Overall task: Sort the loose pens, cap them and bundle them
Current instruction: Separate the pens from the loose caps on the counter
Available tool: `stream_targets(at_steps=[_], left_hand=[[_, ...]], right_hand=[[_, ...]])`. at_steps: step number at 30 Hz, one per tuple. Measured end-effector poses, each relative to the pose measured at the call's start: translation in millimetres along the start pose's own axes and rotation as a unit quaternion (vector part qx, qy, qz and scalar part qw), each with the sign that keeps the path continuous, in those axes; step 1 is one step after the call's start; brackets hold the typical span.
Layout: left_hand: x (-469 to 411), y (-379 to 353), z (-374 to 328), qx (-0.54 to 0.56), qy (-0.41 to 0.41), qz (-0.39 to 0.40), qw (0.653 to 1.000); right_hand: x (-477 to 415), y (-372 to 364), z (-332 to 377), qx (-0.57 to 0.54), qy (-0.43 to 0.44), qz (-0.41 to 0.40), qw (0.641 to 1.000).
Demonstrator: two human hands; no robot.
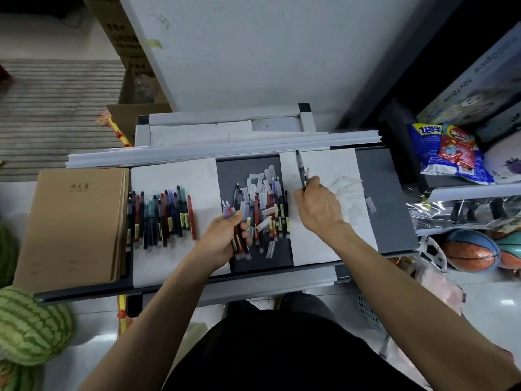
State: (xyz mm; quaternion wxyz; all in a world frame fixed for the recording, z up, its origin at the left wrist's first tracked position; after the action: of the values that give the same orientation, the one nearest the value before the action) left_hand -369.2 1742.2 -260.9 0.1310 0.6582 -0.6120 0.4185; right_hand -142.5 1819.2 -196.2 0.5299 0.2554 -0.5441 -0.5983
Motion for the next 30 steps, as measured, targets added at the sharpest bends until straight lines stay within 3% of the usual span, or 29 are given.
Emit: stream_targets(at_steps=[6,12,18,23,27,30], left_hand=[[2,-15,3,-0.016,0.002,0.026,1.000],[1,-24,-5,-0.070,-0.052,0.062,0.994],[10,-39,-18,-0.100,-0.109,0.127,0.981],[15,-27,-33,-0.103,-0.149,0.076,0.981],[19,-10,-38,-0.103,-0.181,0.033,0.977],[22,-1,-34,-0.122,-0.199,0.001,0.972]], right_hand=[[7,-11,-14,-0.289,-0.085,0.073,0.951],[27,-23,-8,-0.500,-0.114,0.116,0.851],[49,-40,17,-0.595,-0.099,0.198,0.773],[69,-50,33,-0.677,-0.109,0.278,0.672],[74,-60,41,-0.682,-0.099,0.305,0.658],[78,-71,49,-0.645,-0.073,0.337,0.682]])
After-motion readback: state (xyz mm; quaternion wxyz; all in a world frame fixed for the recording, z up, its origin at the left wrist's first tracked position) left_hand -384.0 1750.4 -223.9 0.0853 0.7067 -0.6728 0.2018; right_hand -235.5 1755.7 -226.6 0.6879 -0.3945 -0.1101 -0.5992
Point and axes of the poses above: each hand's wrist, its own x-axis away from the middle knuckle, its own y-axis out of the back of the hand, z = x × y, the point moved 10 cm from there along -x, towards the middle knuckle, and after that the axes turned 11 degrees about -y, right-handed, at the moved point
